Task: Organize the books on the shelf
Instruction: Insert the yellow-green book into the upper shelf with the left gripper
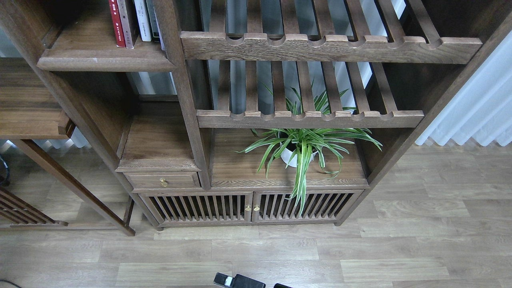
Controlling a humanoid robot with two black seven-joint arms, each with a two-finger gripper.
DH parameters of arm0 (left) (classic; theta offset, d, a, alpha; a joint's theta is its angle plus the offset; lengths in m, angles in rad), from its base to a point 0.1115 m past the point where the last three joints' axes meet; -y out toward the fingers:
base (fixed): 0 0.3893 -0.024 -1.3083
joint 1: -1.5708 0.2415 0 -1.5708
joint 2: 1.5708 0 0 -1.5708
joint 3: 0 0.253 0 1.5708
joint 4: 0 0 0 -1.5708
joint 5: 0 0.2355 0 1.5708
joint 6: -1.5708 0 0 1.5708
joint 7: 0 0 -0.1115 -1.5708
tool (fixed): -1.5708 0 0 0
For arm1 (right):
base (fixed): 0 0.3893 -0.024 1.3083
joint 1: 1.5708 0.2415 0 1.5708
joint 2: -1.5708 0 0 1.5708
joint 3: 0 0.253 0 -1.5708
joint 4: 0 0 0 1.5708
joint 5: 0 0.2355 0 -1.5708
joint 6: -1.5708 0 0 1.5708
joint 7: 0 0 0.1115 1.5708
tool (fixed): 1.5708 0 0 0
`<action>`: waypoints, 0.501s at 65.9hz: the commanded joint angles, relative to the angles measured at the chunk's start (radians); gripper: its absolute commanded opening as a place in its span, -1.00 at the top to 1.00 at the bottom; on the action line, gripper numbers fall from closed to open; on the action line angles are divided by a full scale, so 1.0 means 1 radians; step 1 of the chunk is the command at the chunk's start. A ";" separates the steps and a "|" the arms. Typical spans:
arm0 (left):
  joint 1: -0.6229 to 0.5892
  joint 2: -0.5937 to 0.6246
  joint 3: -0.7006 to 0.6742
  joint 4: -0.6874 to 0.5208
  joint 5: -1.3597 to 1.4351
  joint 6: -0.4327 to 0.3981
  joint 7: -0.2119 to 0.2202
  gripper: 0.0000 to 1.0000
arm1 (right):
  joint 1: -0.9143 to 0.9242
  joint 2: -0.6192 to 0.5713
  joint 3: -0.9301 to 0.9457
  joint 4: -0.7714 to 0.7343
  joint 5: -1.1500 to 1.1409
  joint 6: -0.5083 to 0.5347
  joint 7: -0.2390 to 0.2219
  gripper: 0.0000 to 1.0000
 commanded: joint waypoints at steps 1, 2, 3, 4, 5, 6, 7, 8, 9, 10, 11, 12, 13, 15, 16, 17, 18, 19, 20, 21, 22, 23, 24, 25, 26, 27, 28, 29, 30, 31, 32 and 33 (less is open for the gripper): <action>0.000 -0.029 0.016 0.037 -0.005 0.000 -0.032 0.89 | 0.000 0.000 0.000 0.000 0.000 0.000 0.000 -0.99; 0.000 -0.032 0.016 0.040 -0.005 0.000 -0.033 0.89 | 0.000 0.000 0.000 0.000 0.000 0.000 0.000 -0.99; -0.002 -0.035 0.016 0.043 -0.005 0.000 -0.036 0.89 | 0.000 0.000 0.000 0.000 0.000 0.000 0.000 -0.99; -0.002 -0.038 0.017 0.046 -0.005 0.000 -0.039 0.89 | 0.000 0.000 0.000 0.000 0.000 0.000 0.000 -0.99; 0.000 -0.042 0.019 0.052 -0.005 0.000 -0.043 0.89 | -0.002 0.000 0.000 0.000 0.000 0.000 0.000 -0.99; 0.000 -0.046 0.020 0.055 -0.005 0.000 -0.044 0.89 | -0.002 0.000 0.000 0.000 0.000 0.000 0.000 -0.99; -0.002 -0.047 0.022 0.059 -0.005 0.000 -0.046 0.89 | -0.002 0.000 0.000 0.000 0.000 0.000 0.000 -0.99; -0.002 -0.053 0.025 0.066 -0.005 0.000 -0.049 0.89 | -0.003 0.000 0.000 0.000 0.000 0.000 0.000 -0.99; -0.002 -0.055 0.026 0.068 -0.005 0.000 -0.049 0.89 | -0.003 0.000 0.000 0.000 0.000 0.000 0.000 -0.99; -0.002 -0.056 0.031 0.072 -0.005 0.000 -0.049 0.89 | -0.005 0.000 0.001 0.000 0.000 0.000 0.000 -0.99; -0.003 -0.056 0.033 0.075 -0.005 0.000 -0.049 0.89 | -0.005 0.000 0.001 0.000 0.000 0.000 0.000 -0.99; -0.005 -0.056 0.034 0.077 -0.005 0.000 -0.050 0.90 | -0.005 0.000 0.001 0.000 -0.002 0.000 0.000 -0.99; -0.011 -0.058 0.042 0.083 -0.005 0.000 -0.049 0.90 | -0.005 0.000 0.005 0.000 0.000 0.000 0.000 -0.99; -0.015 -0.058 0.052 0.088 -0.005 0.000 -0.049 0.90 | -0.005 0.000 0.006 0.000 0.000 0.000 0.000 -0.99; -0.018 -0.058 0.057 0.089 -0.003 0.000 -0.049 0.91 | -0.005 0.000 0.006 0.000 0.000 0.000 0.000 -0.99; -0.023 -0.058 0.068 0.092 -0.002 0.000 -0.050 0.91 | -0.006 0.000 0.008 0.000 0.000 0.000 0.000 -0.99; -0.025 -0.058 0.072 0.094 0.000 0.000 -0.050 0.91 | -0.006 0.000 0.008 0.000 0.000 0.000 0.000 -0.99; -0.028 -0.058 0.080 0.097 -0.002 0.000 -0.052 0.91 | -0.006 0.000 0.008 0.000 0.000 0.000 0.000 -0.99; -0.031 -0.058 0.085 0.098 -0.002 0.000 -0.052 0.92 | -0.006 0.000 0.008 0.000 0.000 0.000 0.000 -0.99; -0.035 -0.058 0.094 0.103 -0.002 0.000 -0.052 0.92 | -0.006 0.000 0.008 0.000 0.000 0.000 0.000 -0.99; -0.038 -0.058 0.098 0.106 -0.002 0.000 -0.053 0.92 | -0.006 0.000 0.008 0.000 0.000 0.000 0.000 -0.99; -0.040 -0.058 0.103 0.108 -0.002 0.000 -0.053 0.92 | -0.006 0.000 0.008 0.000 0.000 0.000 0.000 -0.99; -0.046 -0.058 0.114 0.112 -0.002 0.000 -0.058 0.92 | -0.006 0.000 0.008 0.000 0.000 0.000 0.000 -0.99; -0.048 -0.058 0.117 0.114 0.000 0.000 -0.059 0.92 | -0.006 0.000 0.008 0.000 0.000 0.000 0.000 -0.99; -0.051 -0.058 0.126 0.117 0.000 0.000 -0.065 0.92 | -0.008 0.000 0.008 0.000 0.000 0.000 0.000 -0.99; -0.052 -0.058 0.132 0.118 0.000 0.000 -0.070 0.92 | -0.008 0.000 0.008 0.000 0.000 0.000 0.000 -0.99; -0.054 -0.058 0.135 0.120 0.002 0.000 -0.075 0.92 | -0.008 0.000 0.008 0.000 0.000 0.000 0.000 -0.99; -0.055 -0.052 0.164 0.121 0.012 0.000 -0.110 0.92 | -0.012 0.000 0.008 0.004 0.000 0.000 0.000 -0.99; -0.054 -0.050 0.169 0.121 0.015 0.000 -0.116 0.92 | -0.015 0.000 0.008 0.006 0.000 0.000 0.000 -0.99; -0.055 -0.050 0.175 0.121 0.021 0.000 -0.124 0.92 | -0.018 0.000 0.008 0.009 0.000 0.000 0.000 -0.99; -0.055 -0.049 0.187 0.123 0.035 0.000 -0.141 0.92 | -0.025 0.000 0.008 0.017 0.000 0.000 0.000 -0.99; -0.055 -0.049 0.192 0.123 0.041 0.000 -0.148 0.92 | -0.026 0.000 0.008 0.020 0.000 0.000 0.000 -0.99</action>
